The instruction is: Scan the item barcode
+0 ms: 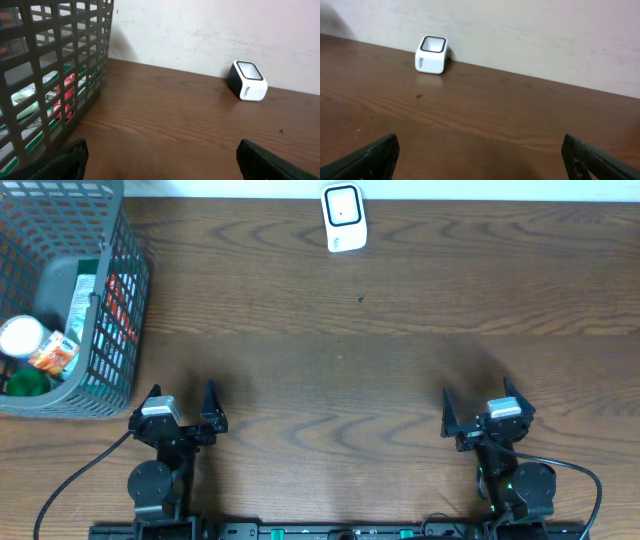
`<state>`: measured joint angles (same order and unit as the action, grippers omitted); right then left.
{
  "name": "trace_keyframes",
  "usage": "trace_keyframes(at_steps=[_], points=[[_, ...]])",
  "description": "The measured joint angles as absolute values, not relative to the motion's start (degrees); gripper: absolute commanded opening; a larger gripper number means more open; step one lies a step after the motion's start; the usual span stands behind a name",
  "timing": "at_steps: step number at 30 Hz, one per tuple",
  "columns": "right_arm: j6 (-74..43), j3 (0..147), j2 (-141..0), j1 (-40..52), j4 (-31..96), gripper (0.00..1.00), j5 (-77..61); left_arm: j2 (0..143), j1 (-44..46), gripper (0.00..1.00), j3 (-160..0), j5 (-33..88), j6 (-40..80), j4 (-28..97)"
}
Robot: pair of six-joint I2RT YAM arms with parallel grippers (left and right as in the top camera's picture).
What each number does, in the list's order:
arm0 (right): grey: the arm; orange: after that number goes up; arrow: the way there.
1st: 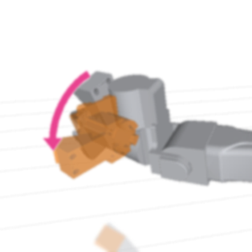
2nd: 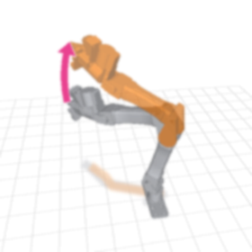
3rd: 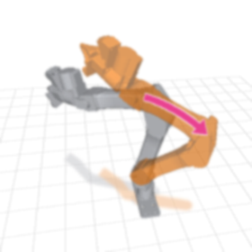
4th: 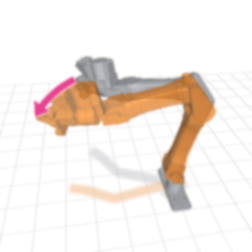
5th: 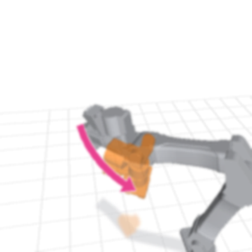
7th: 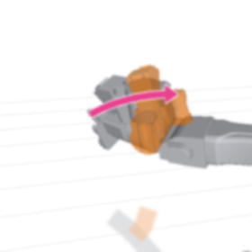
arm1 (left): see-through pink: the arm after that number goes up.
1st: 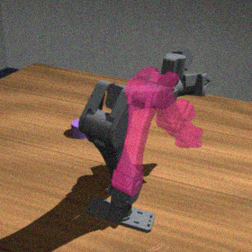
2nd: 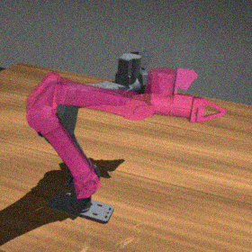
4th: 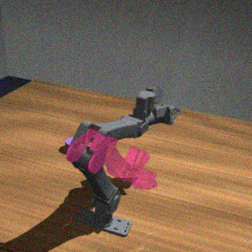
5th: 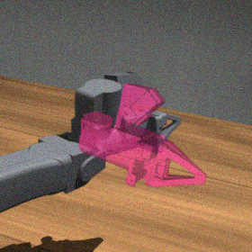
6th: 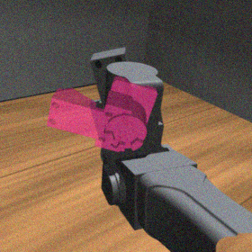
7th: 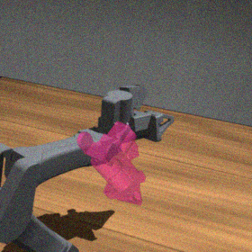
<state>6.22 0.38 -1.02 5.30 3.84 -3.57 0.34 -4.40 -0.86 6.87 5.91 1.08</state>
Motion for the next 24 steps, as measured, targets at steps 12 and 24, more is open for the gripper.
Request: trace_keyframes(at_steps=[12, 24], points=[[6.2, 0.4, -1.0, 5.3, 3.8, 0.99, -3.6, 0.3, -4.4, 0.95, -0.9, 6.9, 5.9, 1.1], [3.4, 0.7, -1.0, 5.3, 4.0, 0.99, -4.9, 0.3, -4.4, 0.95, -1.0, 11.3, 6.0, -2.8]])
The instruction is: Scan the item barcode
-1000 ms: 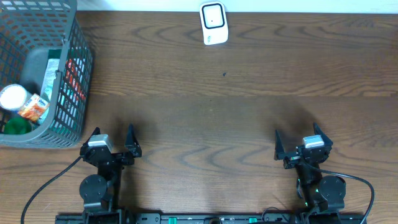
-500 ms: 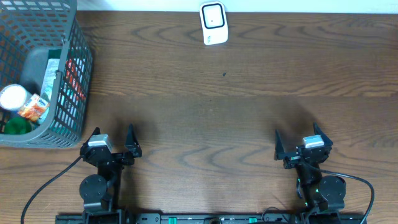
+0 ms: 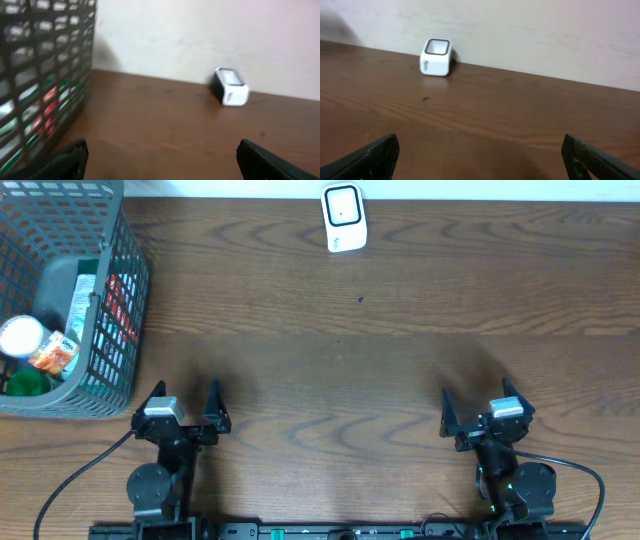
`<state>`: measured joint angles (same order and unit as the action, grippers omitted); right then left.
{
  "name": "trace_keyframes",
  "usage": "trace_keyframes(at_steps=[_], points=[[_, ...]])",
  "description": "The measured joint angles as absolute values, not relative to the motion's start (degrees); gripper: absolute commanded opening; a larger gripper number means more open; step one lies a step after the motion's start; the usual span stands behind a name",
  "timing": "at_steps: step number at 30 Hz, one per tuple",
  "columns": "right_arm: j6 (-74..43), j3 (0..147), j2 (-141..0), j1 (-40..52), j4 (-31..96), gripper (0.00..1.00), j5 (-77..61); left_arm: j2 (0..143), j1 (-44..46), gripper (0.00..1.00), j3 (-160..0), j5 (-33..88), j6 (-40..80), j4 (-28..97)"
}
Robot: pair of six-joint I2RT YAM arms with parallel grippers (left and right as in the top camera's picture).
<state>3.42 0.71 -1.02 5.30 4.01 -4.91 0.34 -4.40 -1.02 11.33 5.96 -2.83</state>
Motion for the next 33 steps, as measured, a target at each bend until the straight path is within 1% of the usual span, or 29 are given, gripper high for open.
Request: trace_keyframes(at_steps=[7, 11, 14, 18, 24, 27, 28, 33], points=[[3.1, 7.3, -1.4, 5.3, 7.0, 0.99, -7.7, 0.3, -4.4, 0.95, -6.6, 15.6, 8.7, -2.8], [3.1, 14.6, -4.1, 5.3, 9.7, 0.99, -8.2, 0.3, -4.4, 0.95, -11.9, 16.6, 9.8, -2.7], [3.0, 21.0, -7.9, 5.3, 11.7, 0.99, -8.3, 0.6, -4.4, 0.95, -16.6, 16.8, 10.3, 0.1], [2.8, 31.3, -15.6, 5.3, 15.8, 0.99, -8.4, 3.6, -4.4, 0.95, -23.8, 17.0, 10.5, 6.5], [2.5, 47.0, -29.2, 5.1, 23.9, 0.99, -8.4, 13.4, -4.4, 0.95, -36.2, 17.3, 10.7, 15.4], [2.5, 56.9, -37.4, 5.1, 30.3, 0.99, -8.4, 20.9, -4.4, 0.95, -46.8, 17.5, 10.7, 23.9], [2.5, 58.3, -38.6, 5.1, 30.7, 0.99, -8.4, 21.7, -4.4, 0.95, -47.9, 17.5, 10.7, 24.4], [2.2, 72.0, -49.3, 5.1, 40.0, 0.99, -8.4, 33.6, -4.4, 0.95, -65.6, 17.6, 10.6, 39.6]])
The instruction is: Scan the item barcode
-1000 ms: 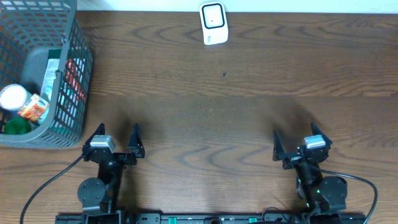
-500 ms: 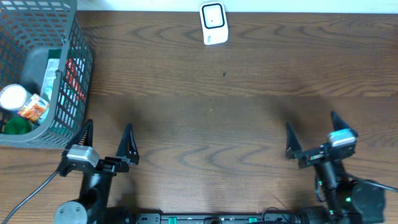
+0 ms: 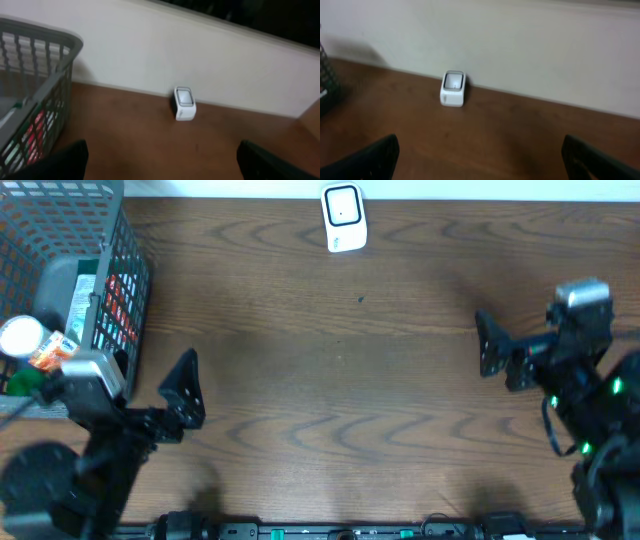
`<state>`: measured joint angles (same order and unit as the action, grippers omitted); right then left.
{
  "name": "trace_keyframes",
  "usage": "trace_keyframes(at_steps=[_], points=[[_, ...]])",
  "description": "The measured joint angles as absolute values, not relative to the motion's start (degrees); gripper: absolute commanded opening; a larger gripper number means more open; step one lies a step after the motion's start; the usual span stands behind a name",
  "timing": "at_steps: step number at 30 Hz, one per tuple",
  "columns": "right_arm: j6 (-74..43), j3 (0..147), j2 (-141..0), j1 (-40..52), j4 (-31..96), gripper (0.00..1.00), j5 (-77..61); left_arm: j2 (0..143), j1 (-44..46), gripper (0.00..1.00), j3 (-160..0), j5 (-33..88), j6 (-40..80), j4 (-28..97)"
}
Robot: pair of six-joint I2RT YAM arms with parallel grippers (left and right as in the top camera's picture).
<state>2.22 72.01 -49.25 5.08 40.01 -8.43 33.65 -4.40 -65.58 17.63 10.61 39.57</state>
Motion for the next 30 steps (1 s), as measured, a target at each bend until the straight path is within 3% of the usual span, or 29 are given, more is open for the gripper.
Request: trace_keyframes(at_steps=[10, 13, 16, 21, 30], points=[[1.9, 102.1, -73.4, 5.1, 70.0, 0.99, -8.8, 66.5, -4.5, 0.95, -110.3, 10.1, 10.4, 74.1], [1.9, 107.8, -79.7, 5.1, 74.0, 0.99, -9.9, 77.7, -5.4, 0.95, -124.2, 8.8, 10.4, 80.1], [1.9, 109.1, -83.9, 5.1, 74.3, 0.99, -12.9, 86.8, -7.5, 0.95, -132.5, 7.9, 8.6, 78.8], [1.9, 109.1, -88.0, 5.1, 78.2, 0.99, -20.1, 93.7, -12.2, 0.75, -134.8, 3.0, 4.8, 71.3], [1.9, 109.1, -92.2, 8.4, 81.4, 0.99, -24.9, 97.7, -26.1, 0.75, -135.3, -0.1, 2.9, 74.9]])
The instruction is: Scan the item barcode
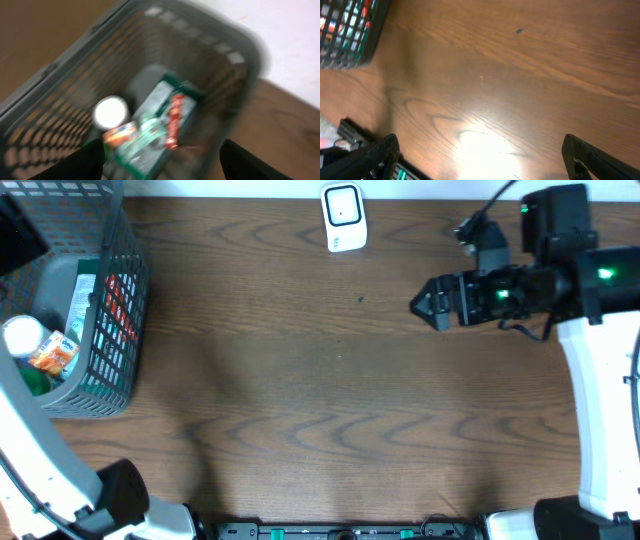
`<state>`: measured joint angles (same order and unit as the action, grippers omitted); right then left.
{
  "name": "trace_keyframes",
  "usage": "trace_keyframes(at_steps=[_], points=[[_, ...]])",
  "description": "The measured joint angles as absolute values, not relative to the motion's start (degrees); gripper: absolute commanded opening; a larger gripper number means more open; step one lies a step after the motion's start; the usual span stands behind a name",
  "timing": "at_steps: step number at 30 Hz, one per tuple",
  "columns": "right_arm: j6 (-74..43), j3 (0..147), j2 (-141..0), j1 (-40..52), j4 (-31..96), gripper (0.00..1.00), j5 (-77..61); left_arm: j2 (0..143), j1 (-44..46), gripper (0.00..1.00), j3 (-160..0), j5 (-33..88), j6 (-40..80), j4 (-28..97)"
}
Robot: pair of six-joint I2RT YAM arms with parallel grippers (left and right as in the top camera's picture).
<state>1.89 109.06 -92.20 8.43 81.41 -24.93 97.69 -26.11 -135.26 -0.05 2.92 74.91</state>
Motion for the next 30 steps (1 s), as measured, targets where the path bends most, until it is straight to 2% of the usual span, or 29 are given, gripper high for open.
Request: trace_keyframes(at_steps=[3, 10, 19, 30], points=[[1.9, 109.1, -94.1, 10.6, 81.6, 0.99, -24.9, 100.8, -30.3, 0.80, -135.4, -0.4, 3.1, 77.7], [1.9, 109.1, -99.6, 14.6, 83.2, 0.99, -24.9, 111.7, -35.9, 0.80, -135.4, 0.0, 4.4, 82.2], [1.9, 109.1, -106.3, 17.5, 83.4, 0.99, -24.9, 123.7, -35.4, 0.80, -135.4, 5.2, -0.6, 83.5], [1.9, 109.1, -108.4, 17.9, 83.4, 0.99, -22.3, 132.6, -35.0, 0.80, -135.3, 4.9, -2.7, 83.7]])
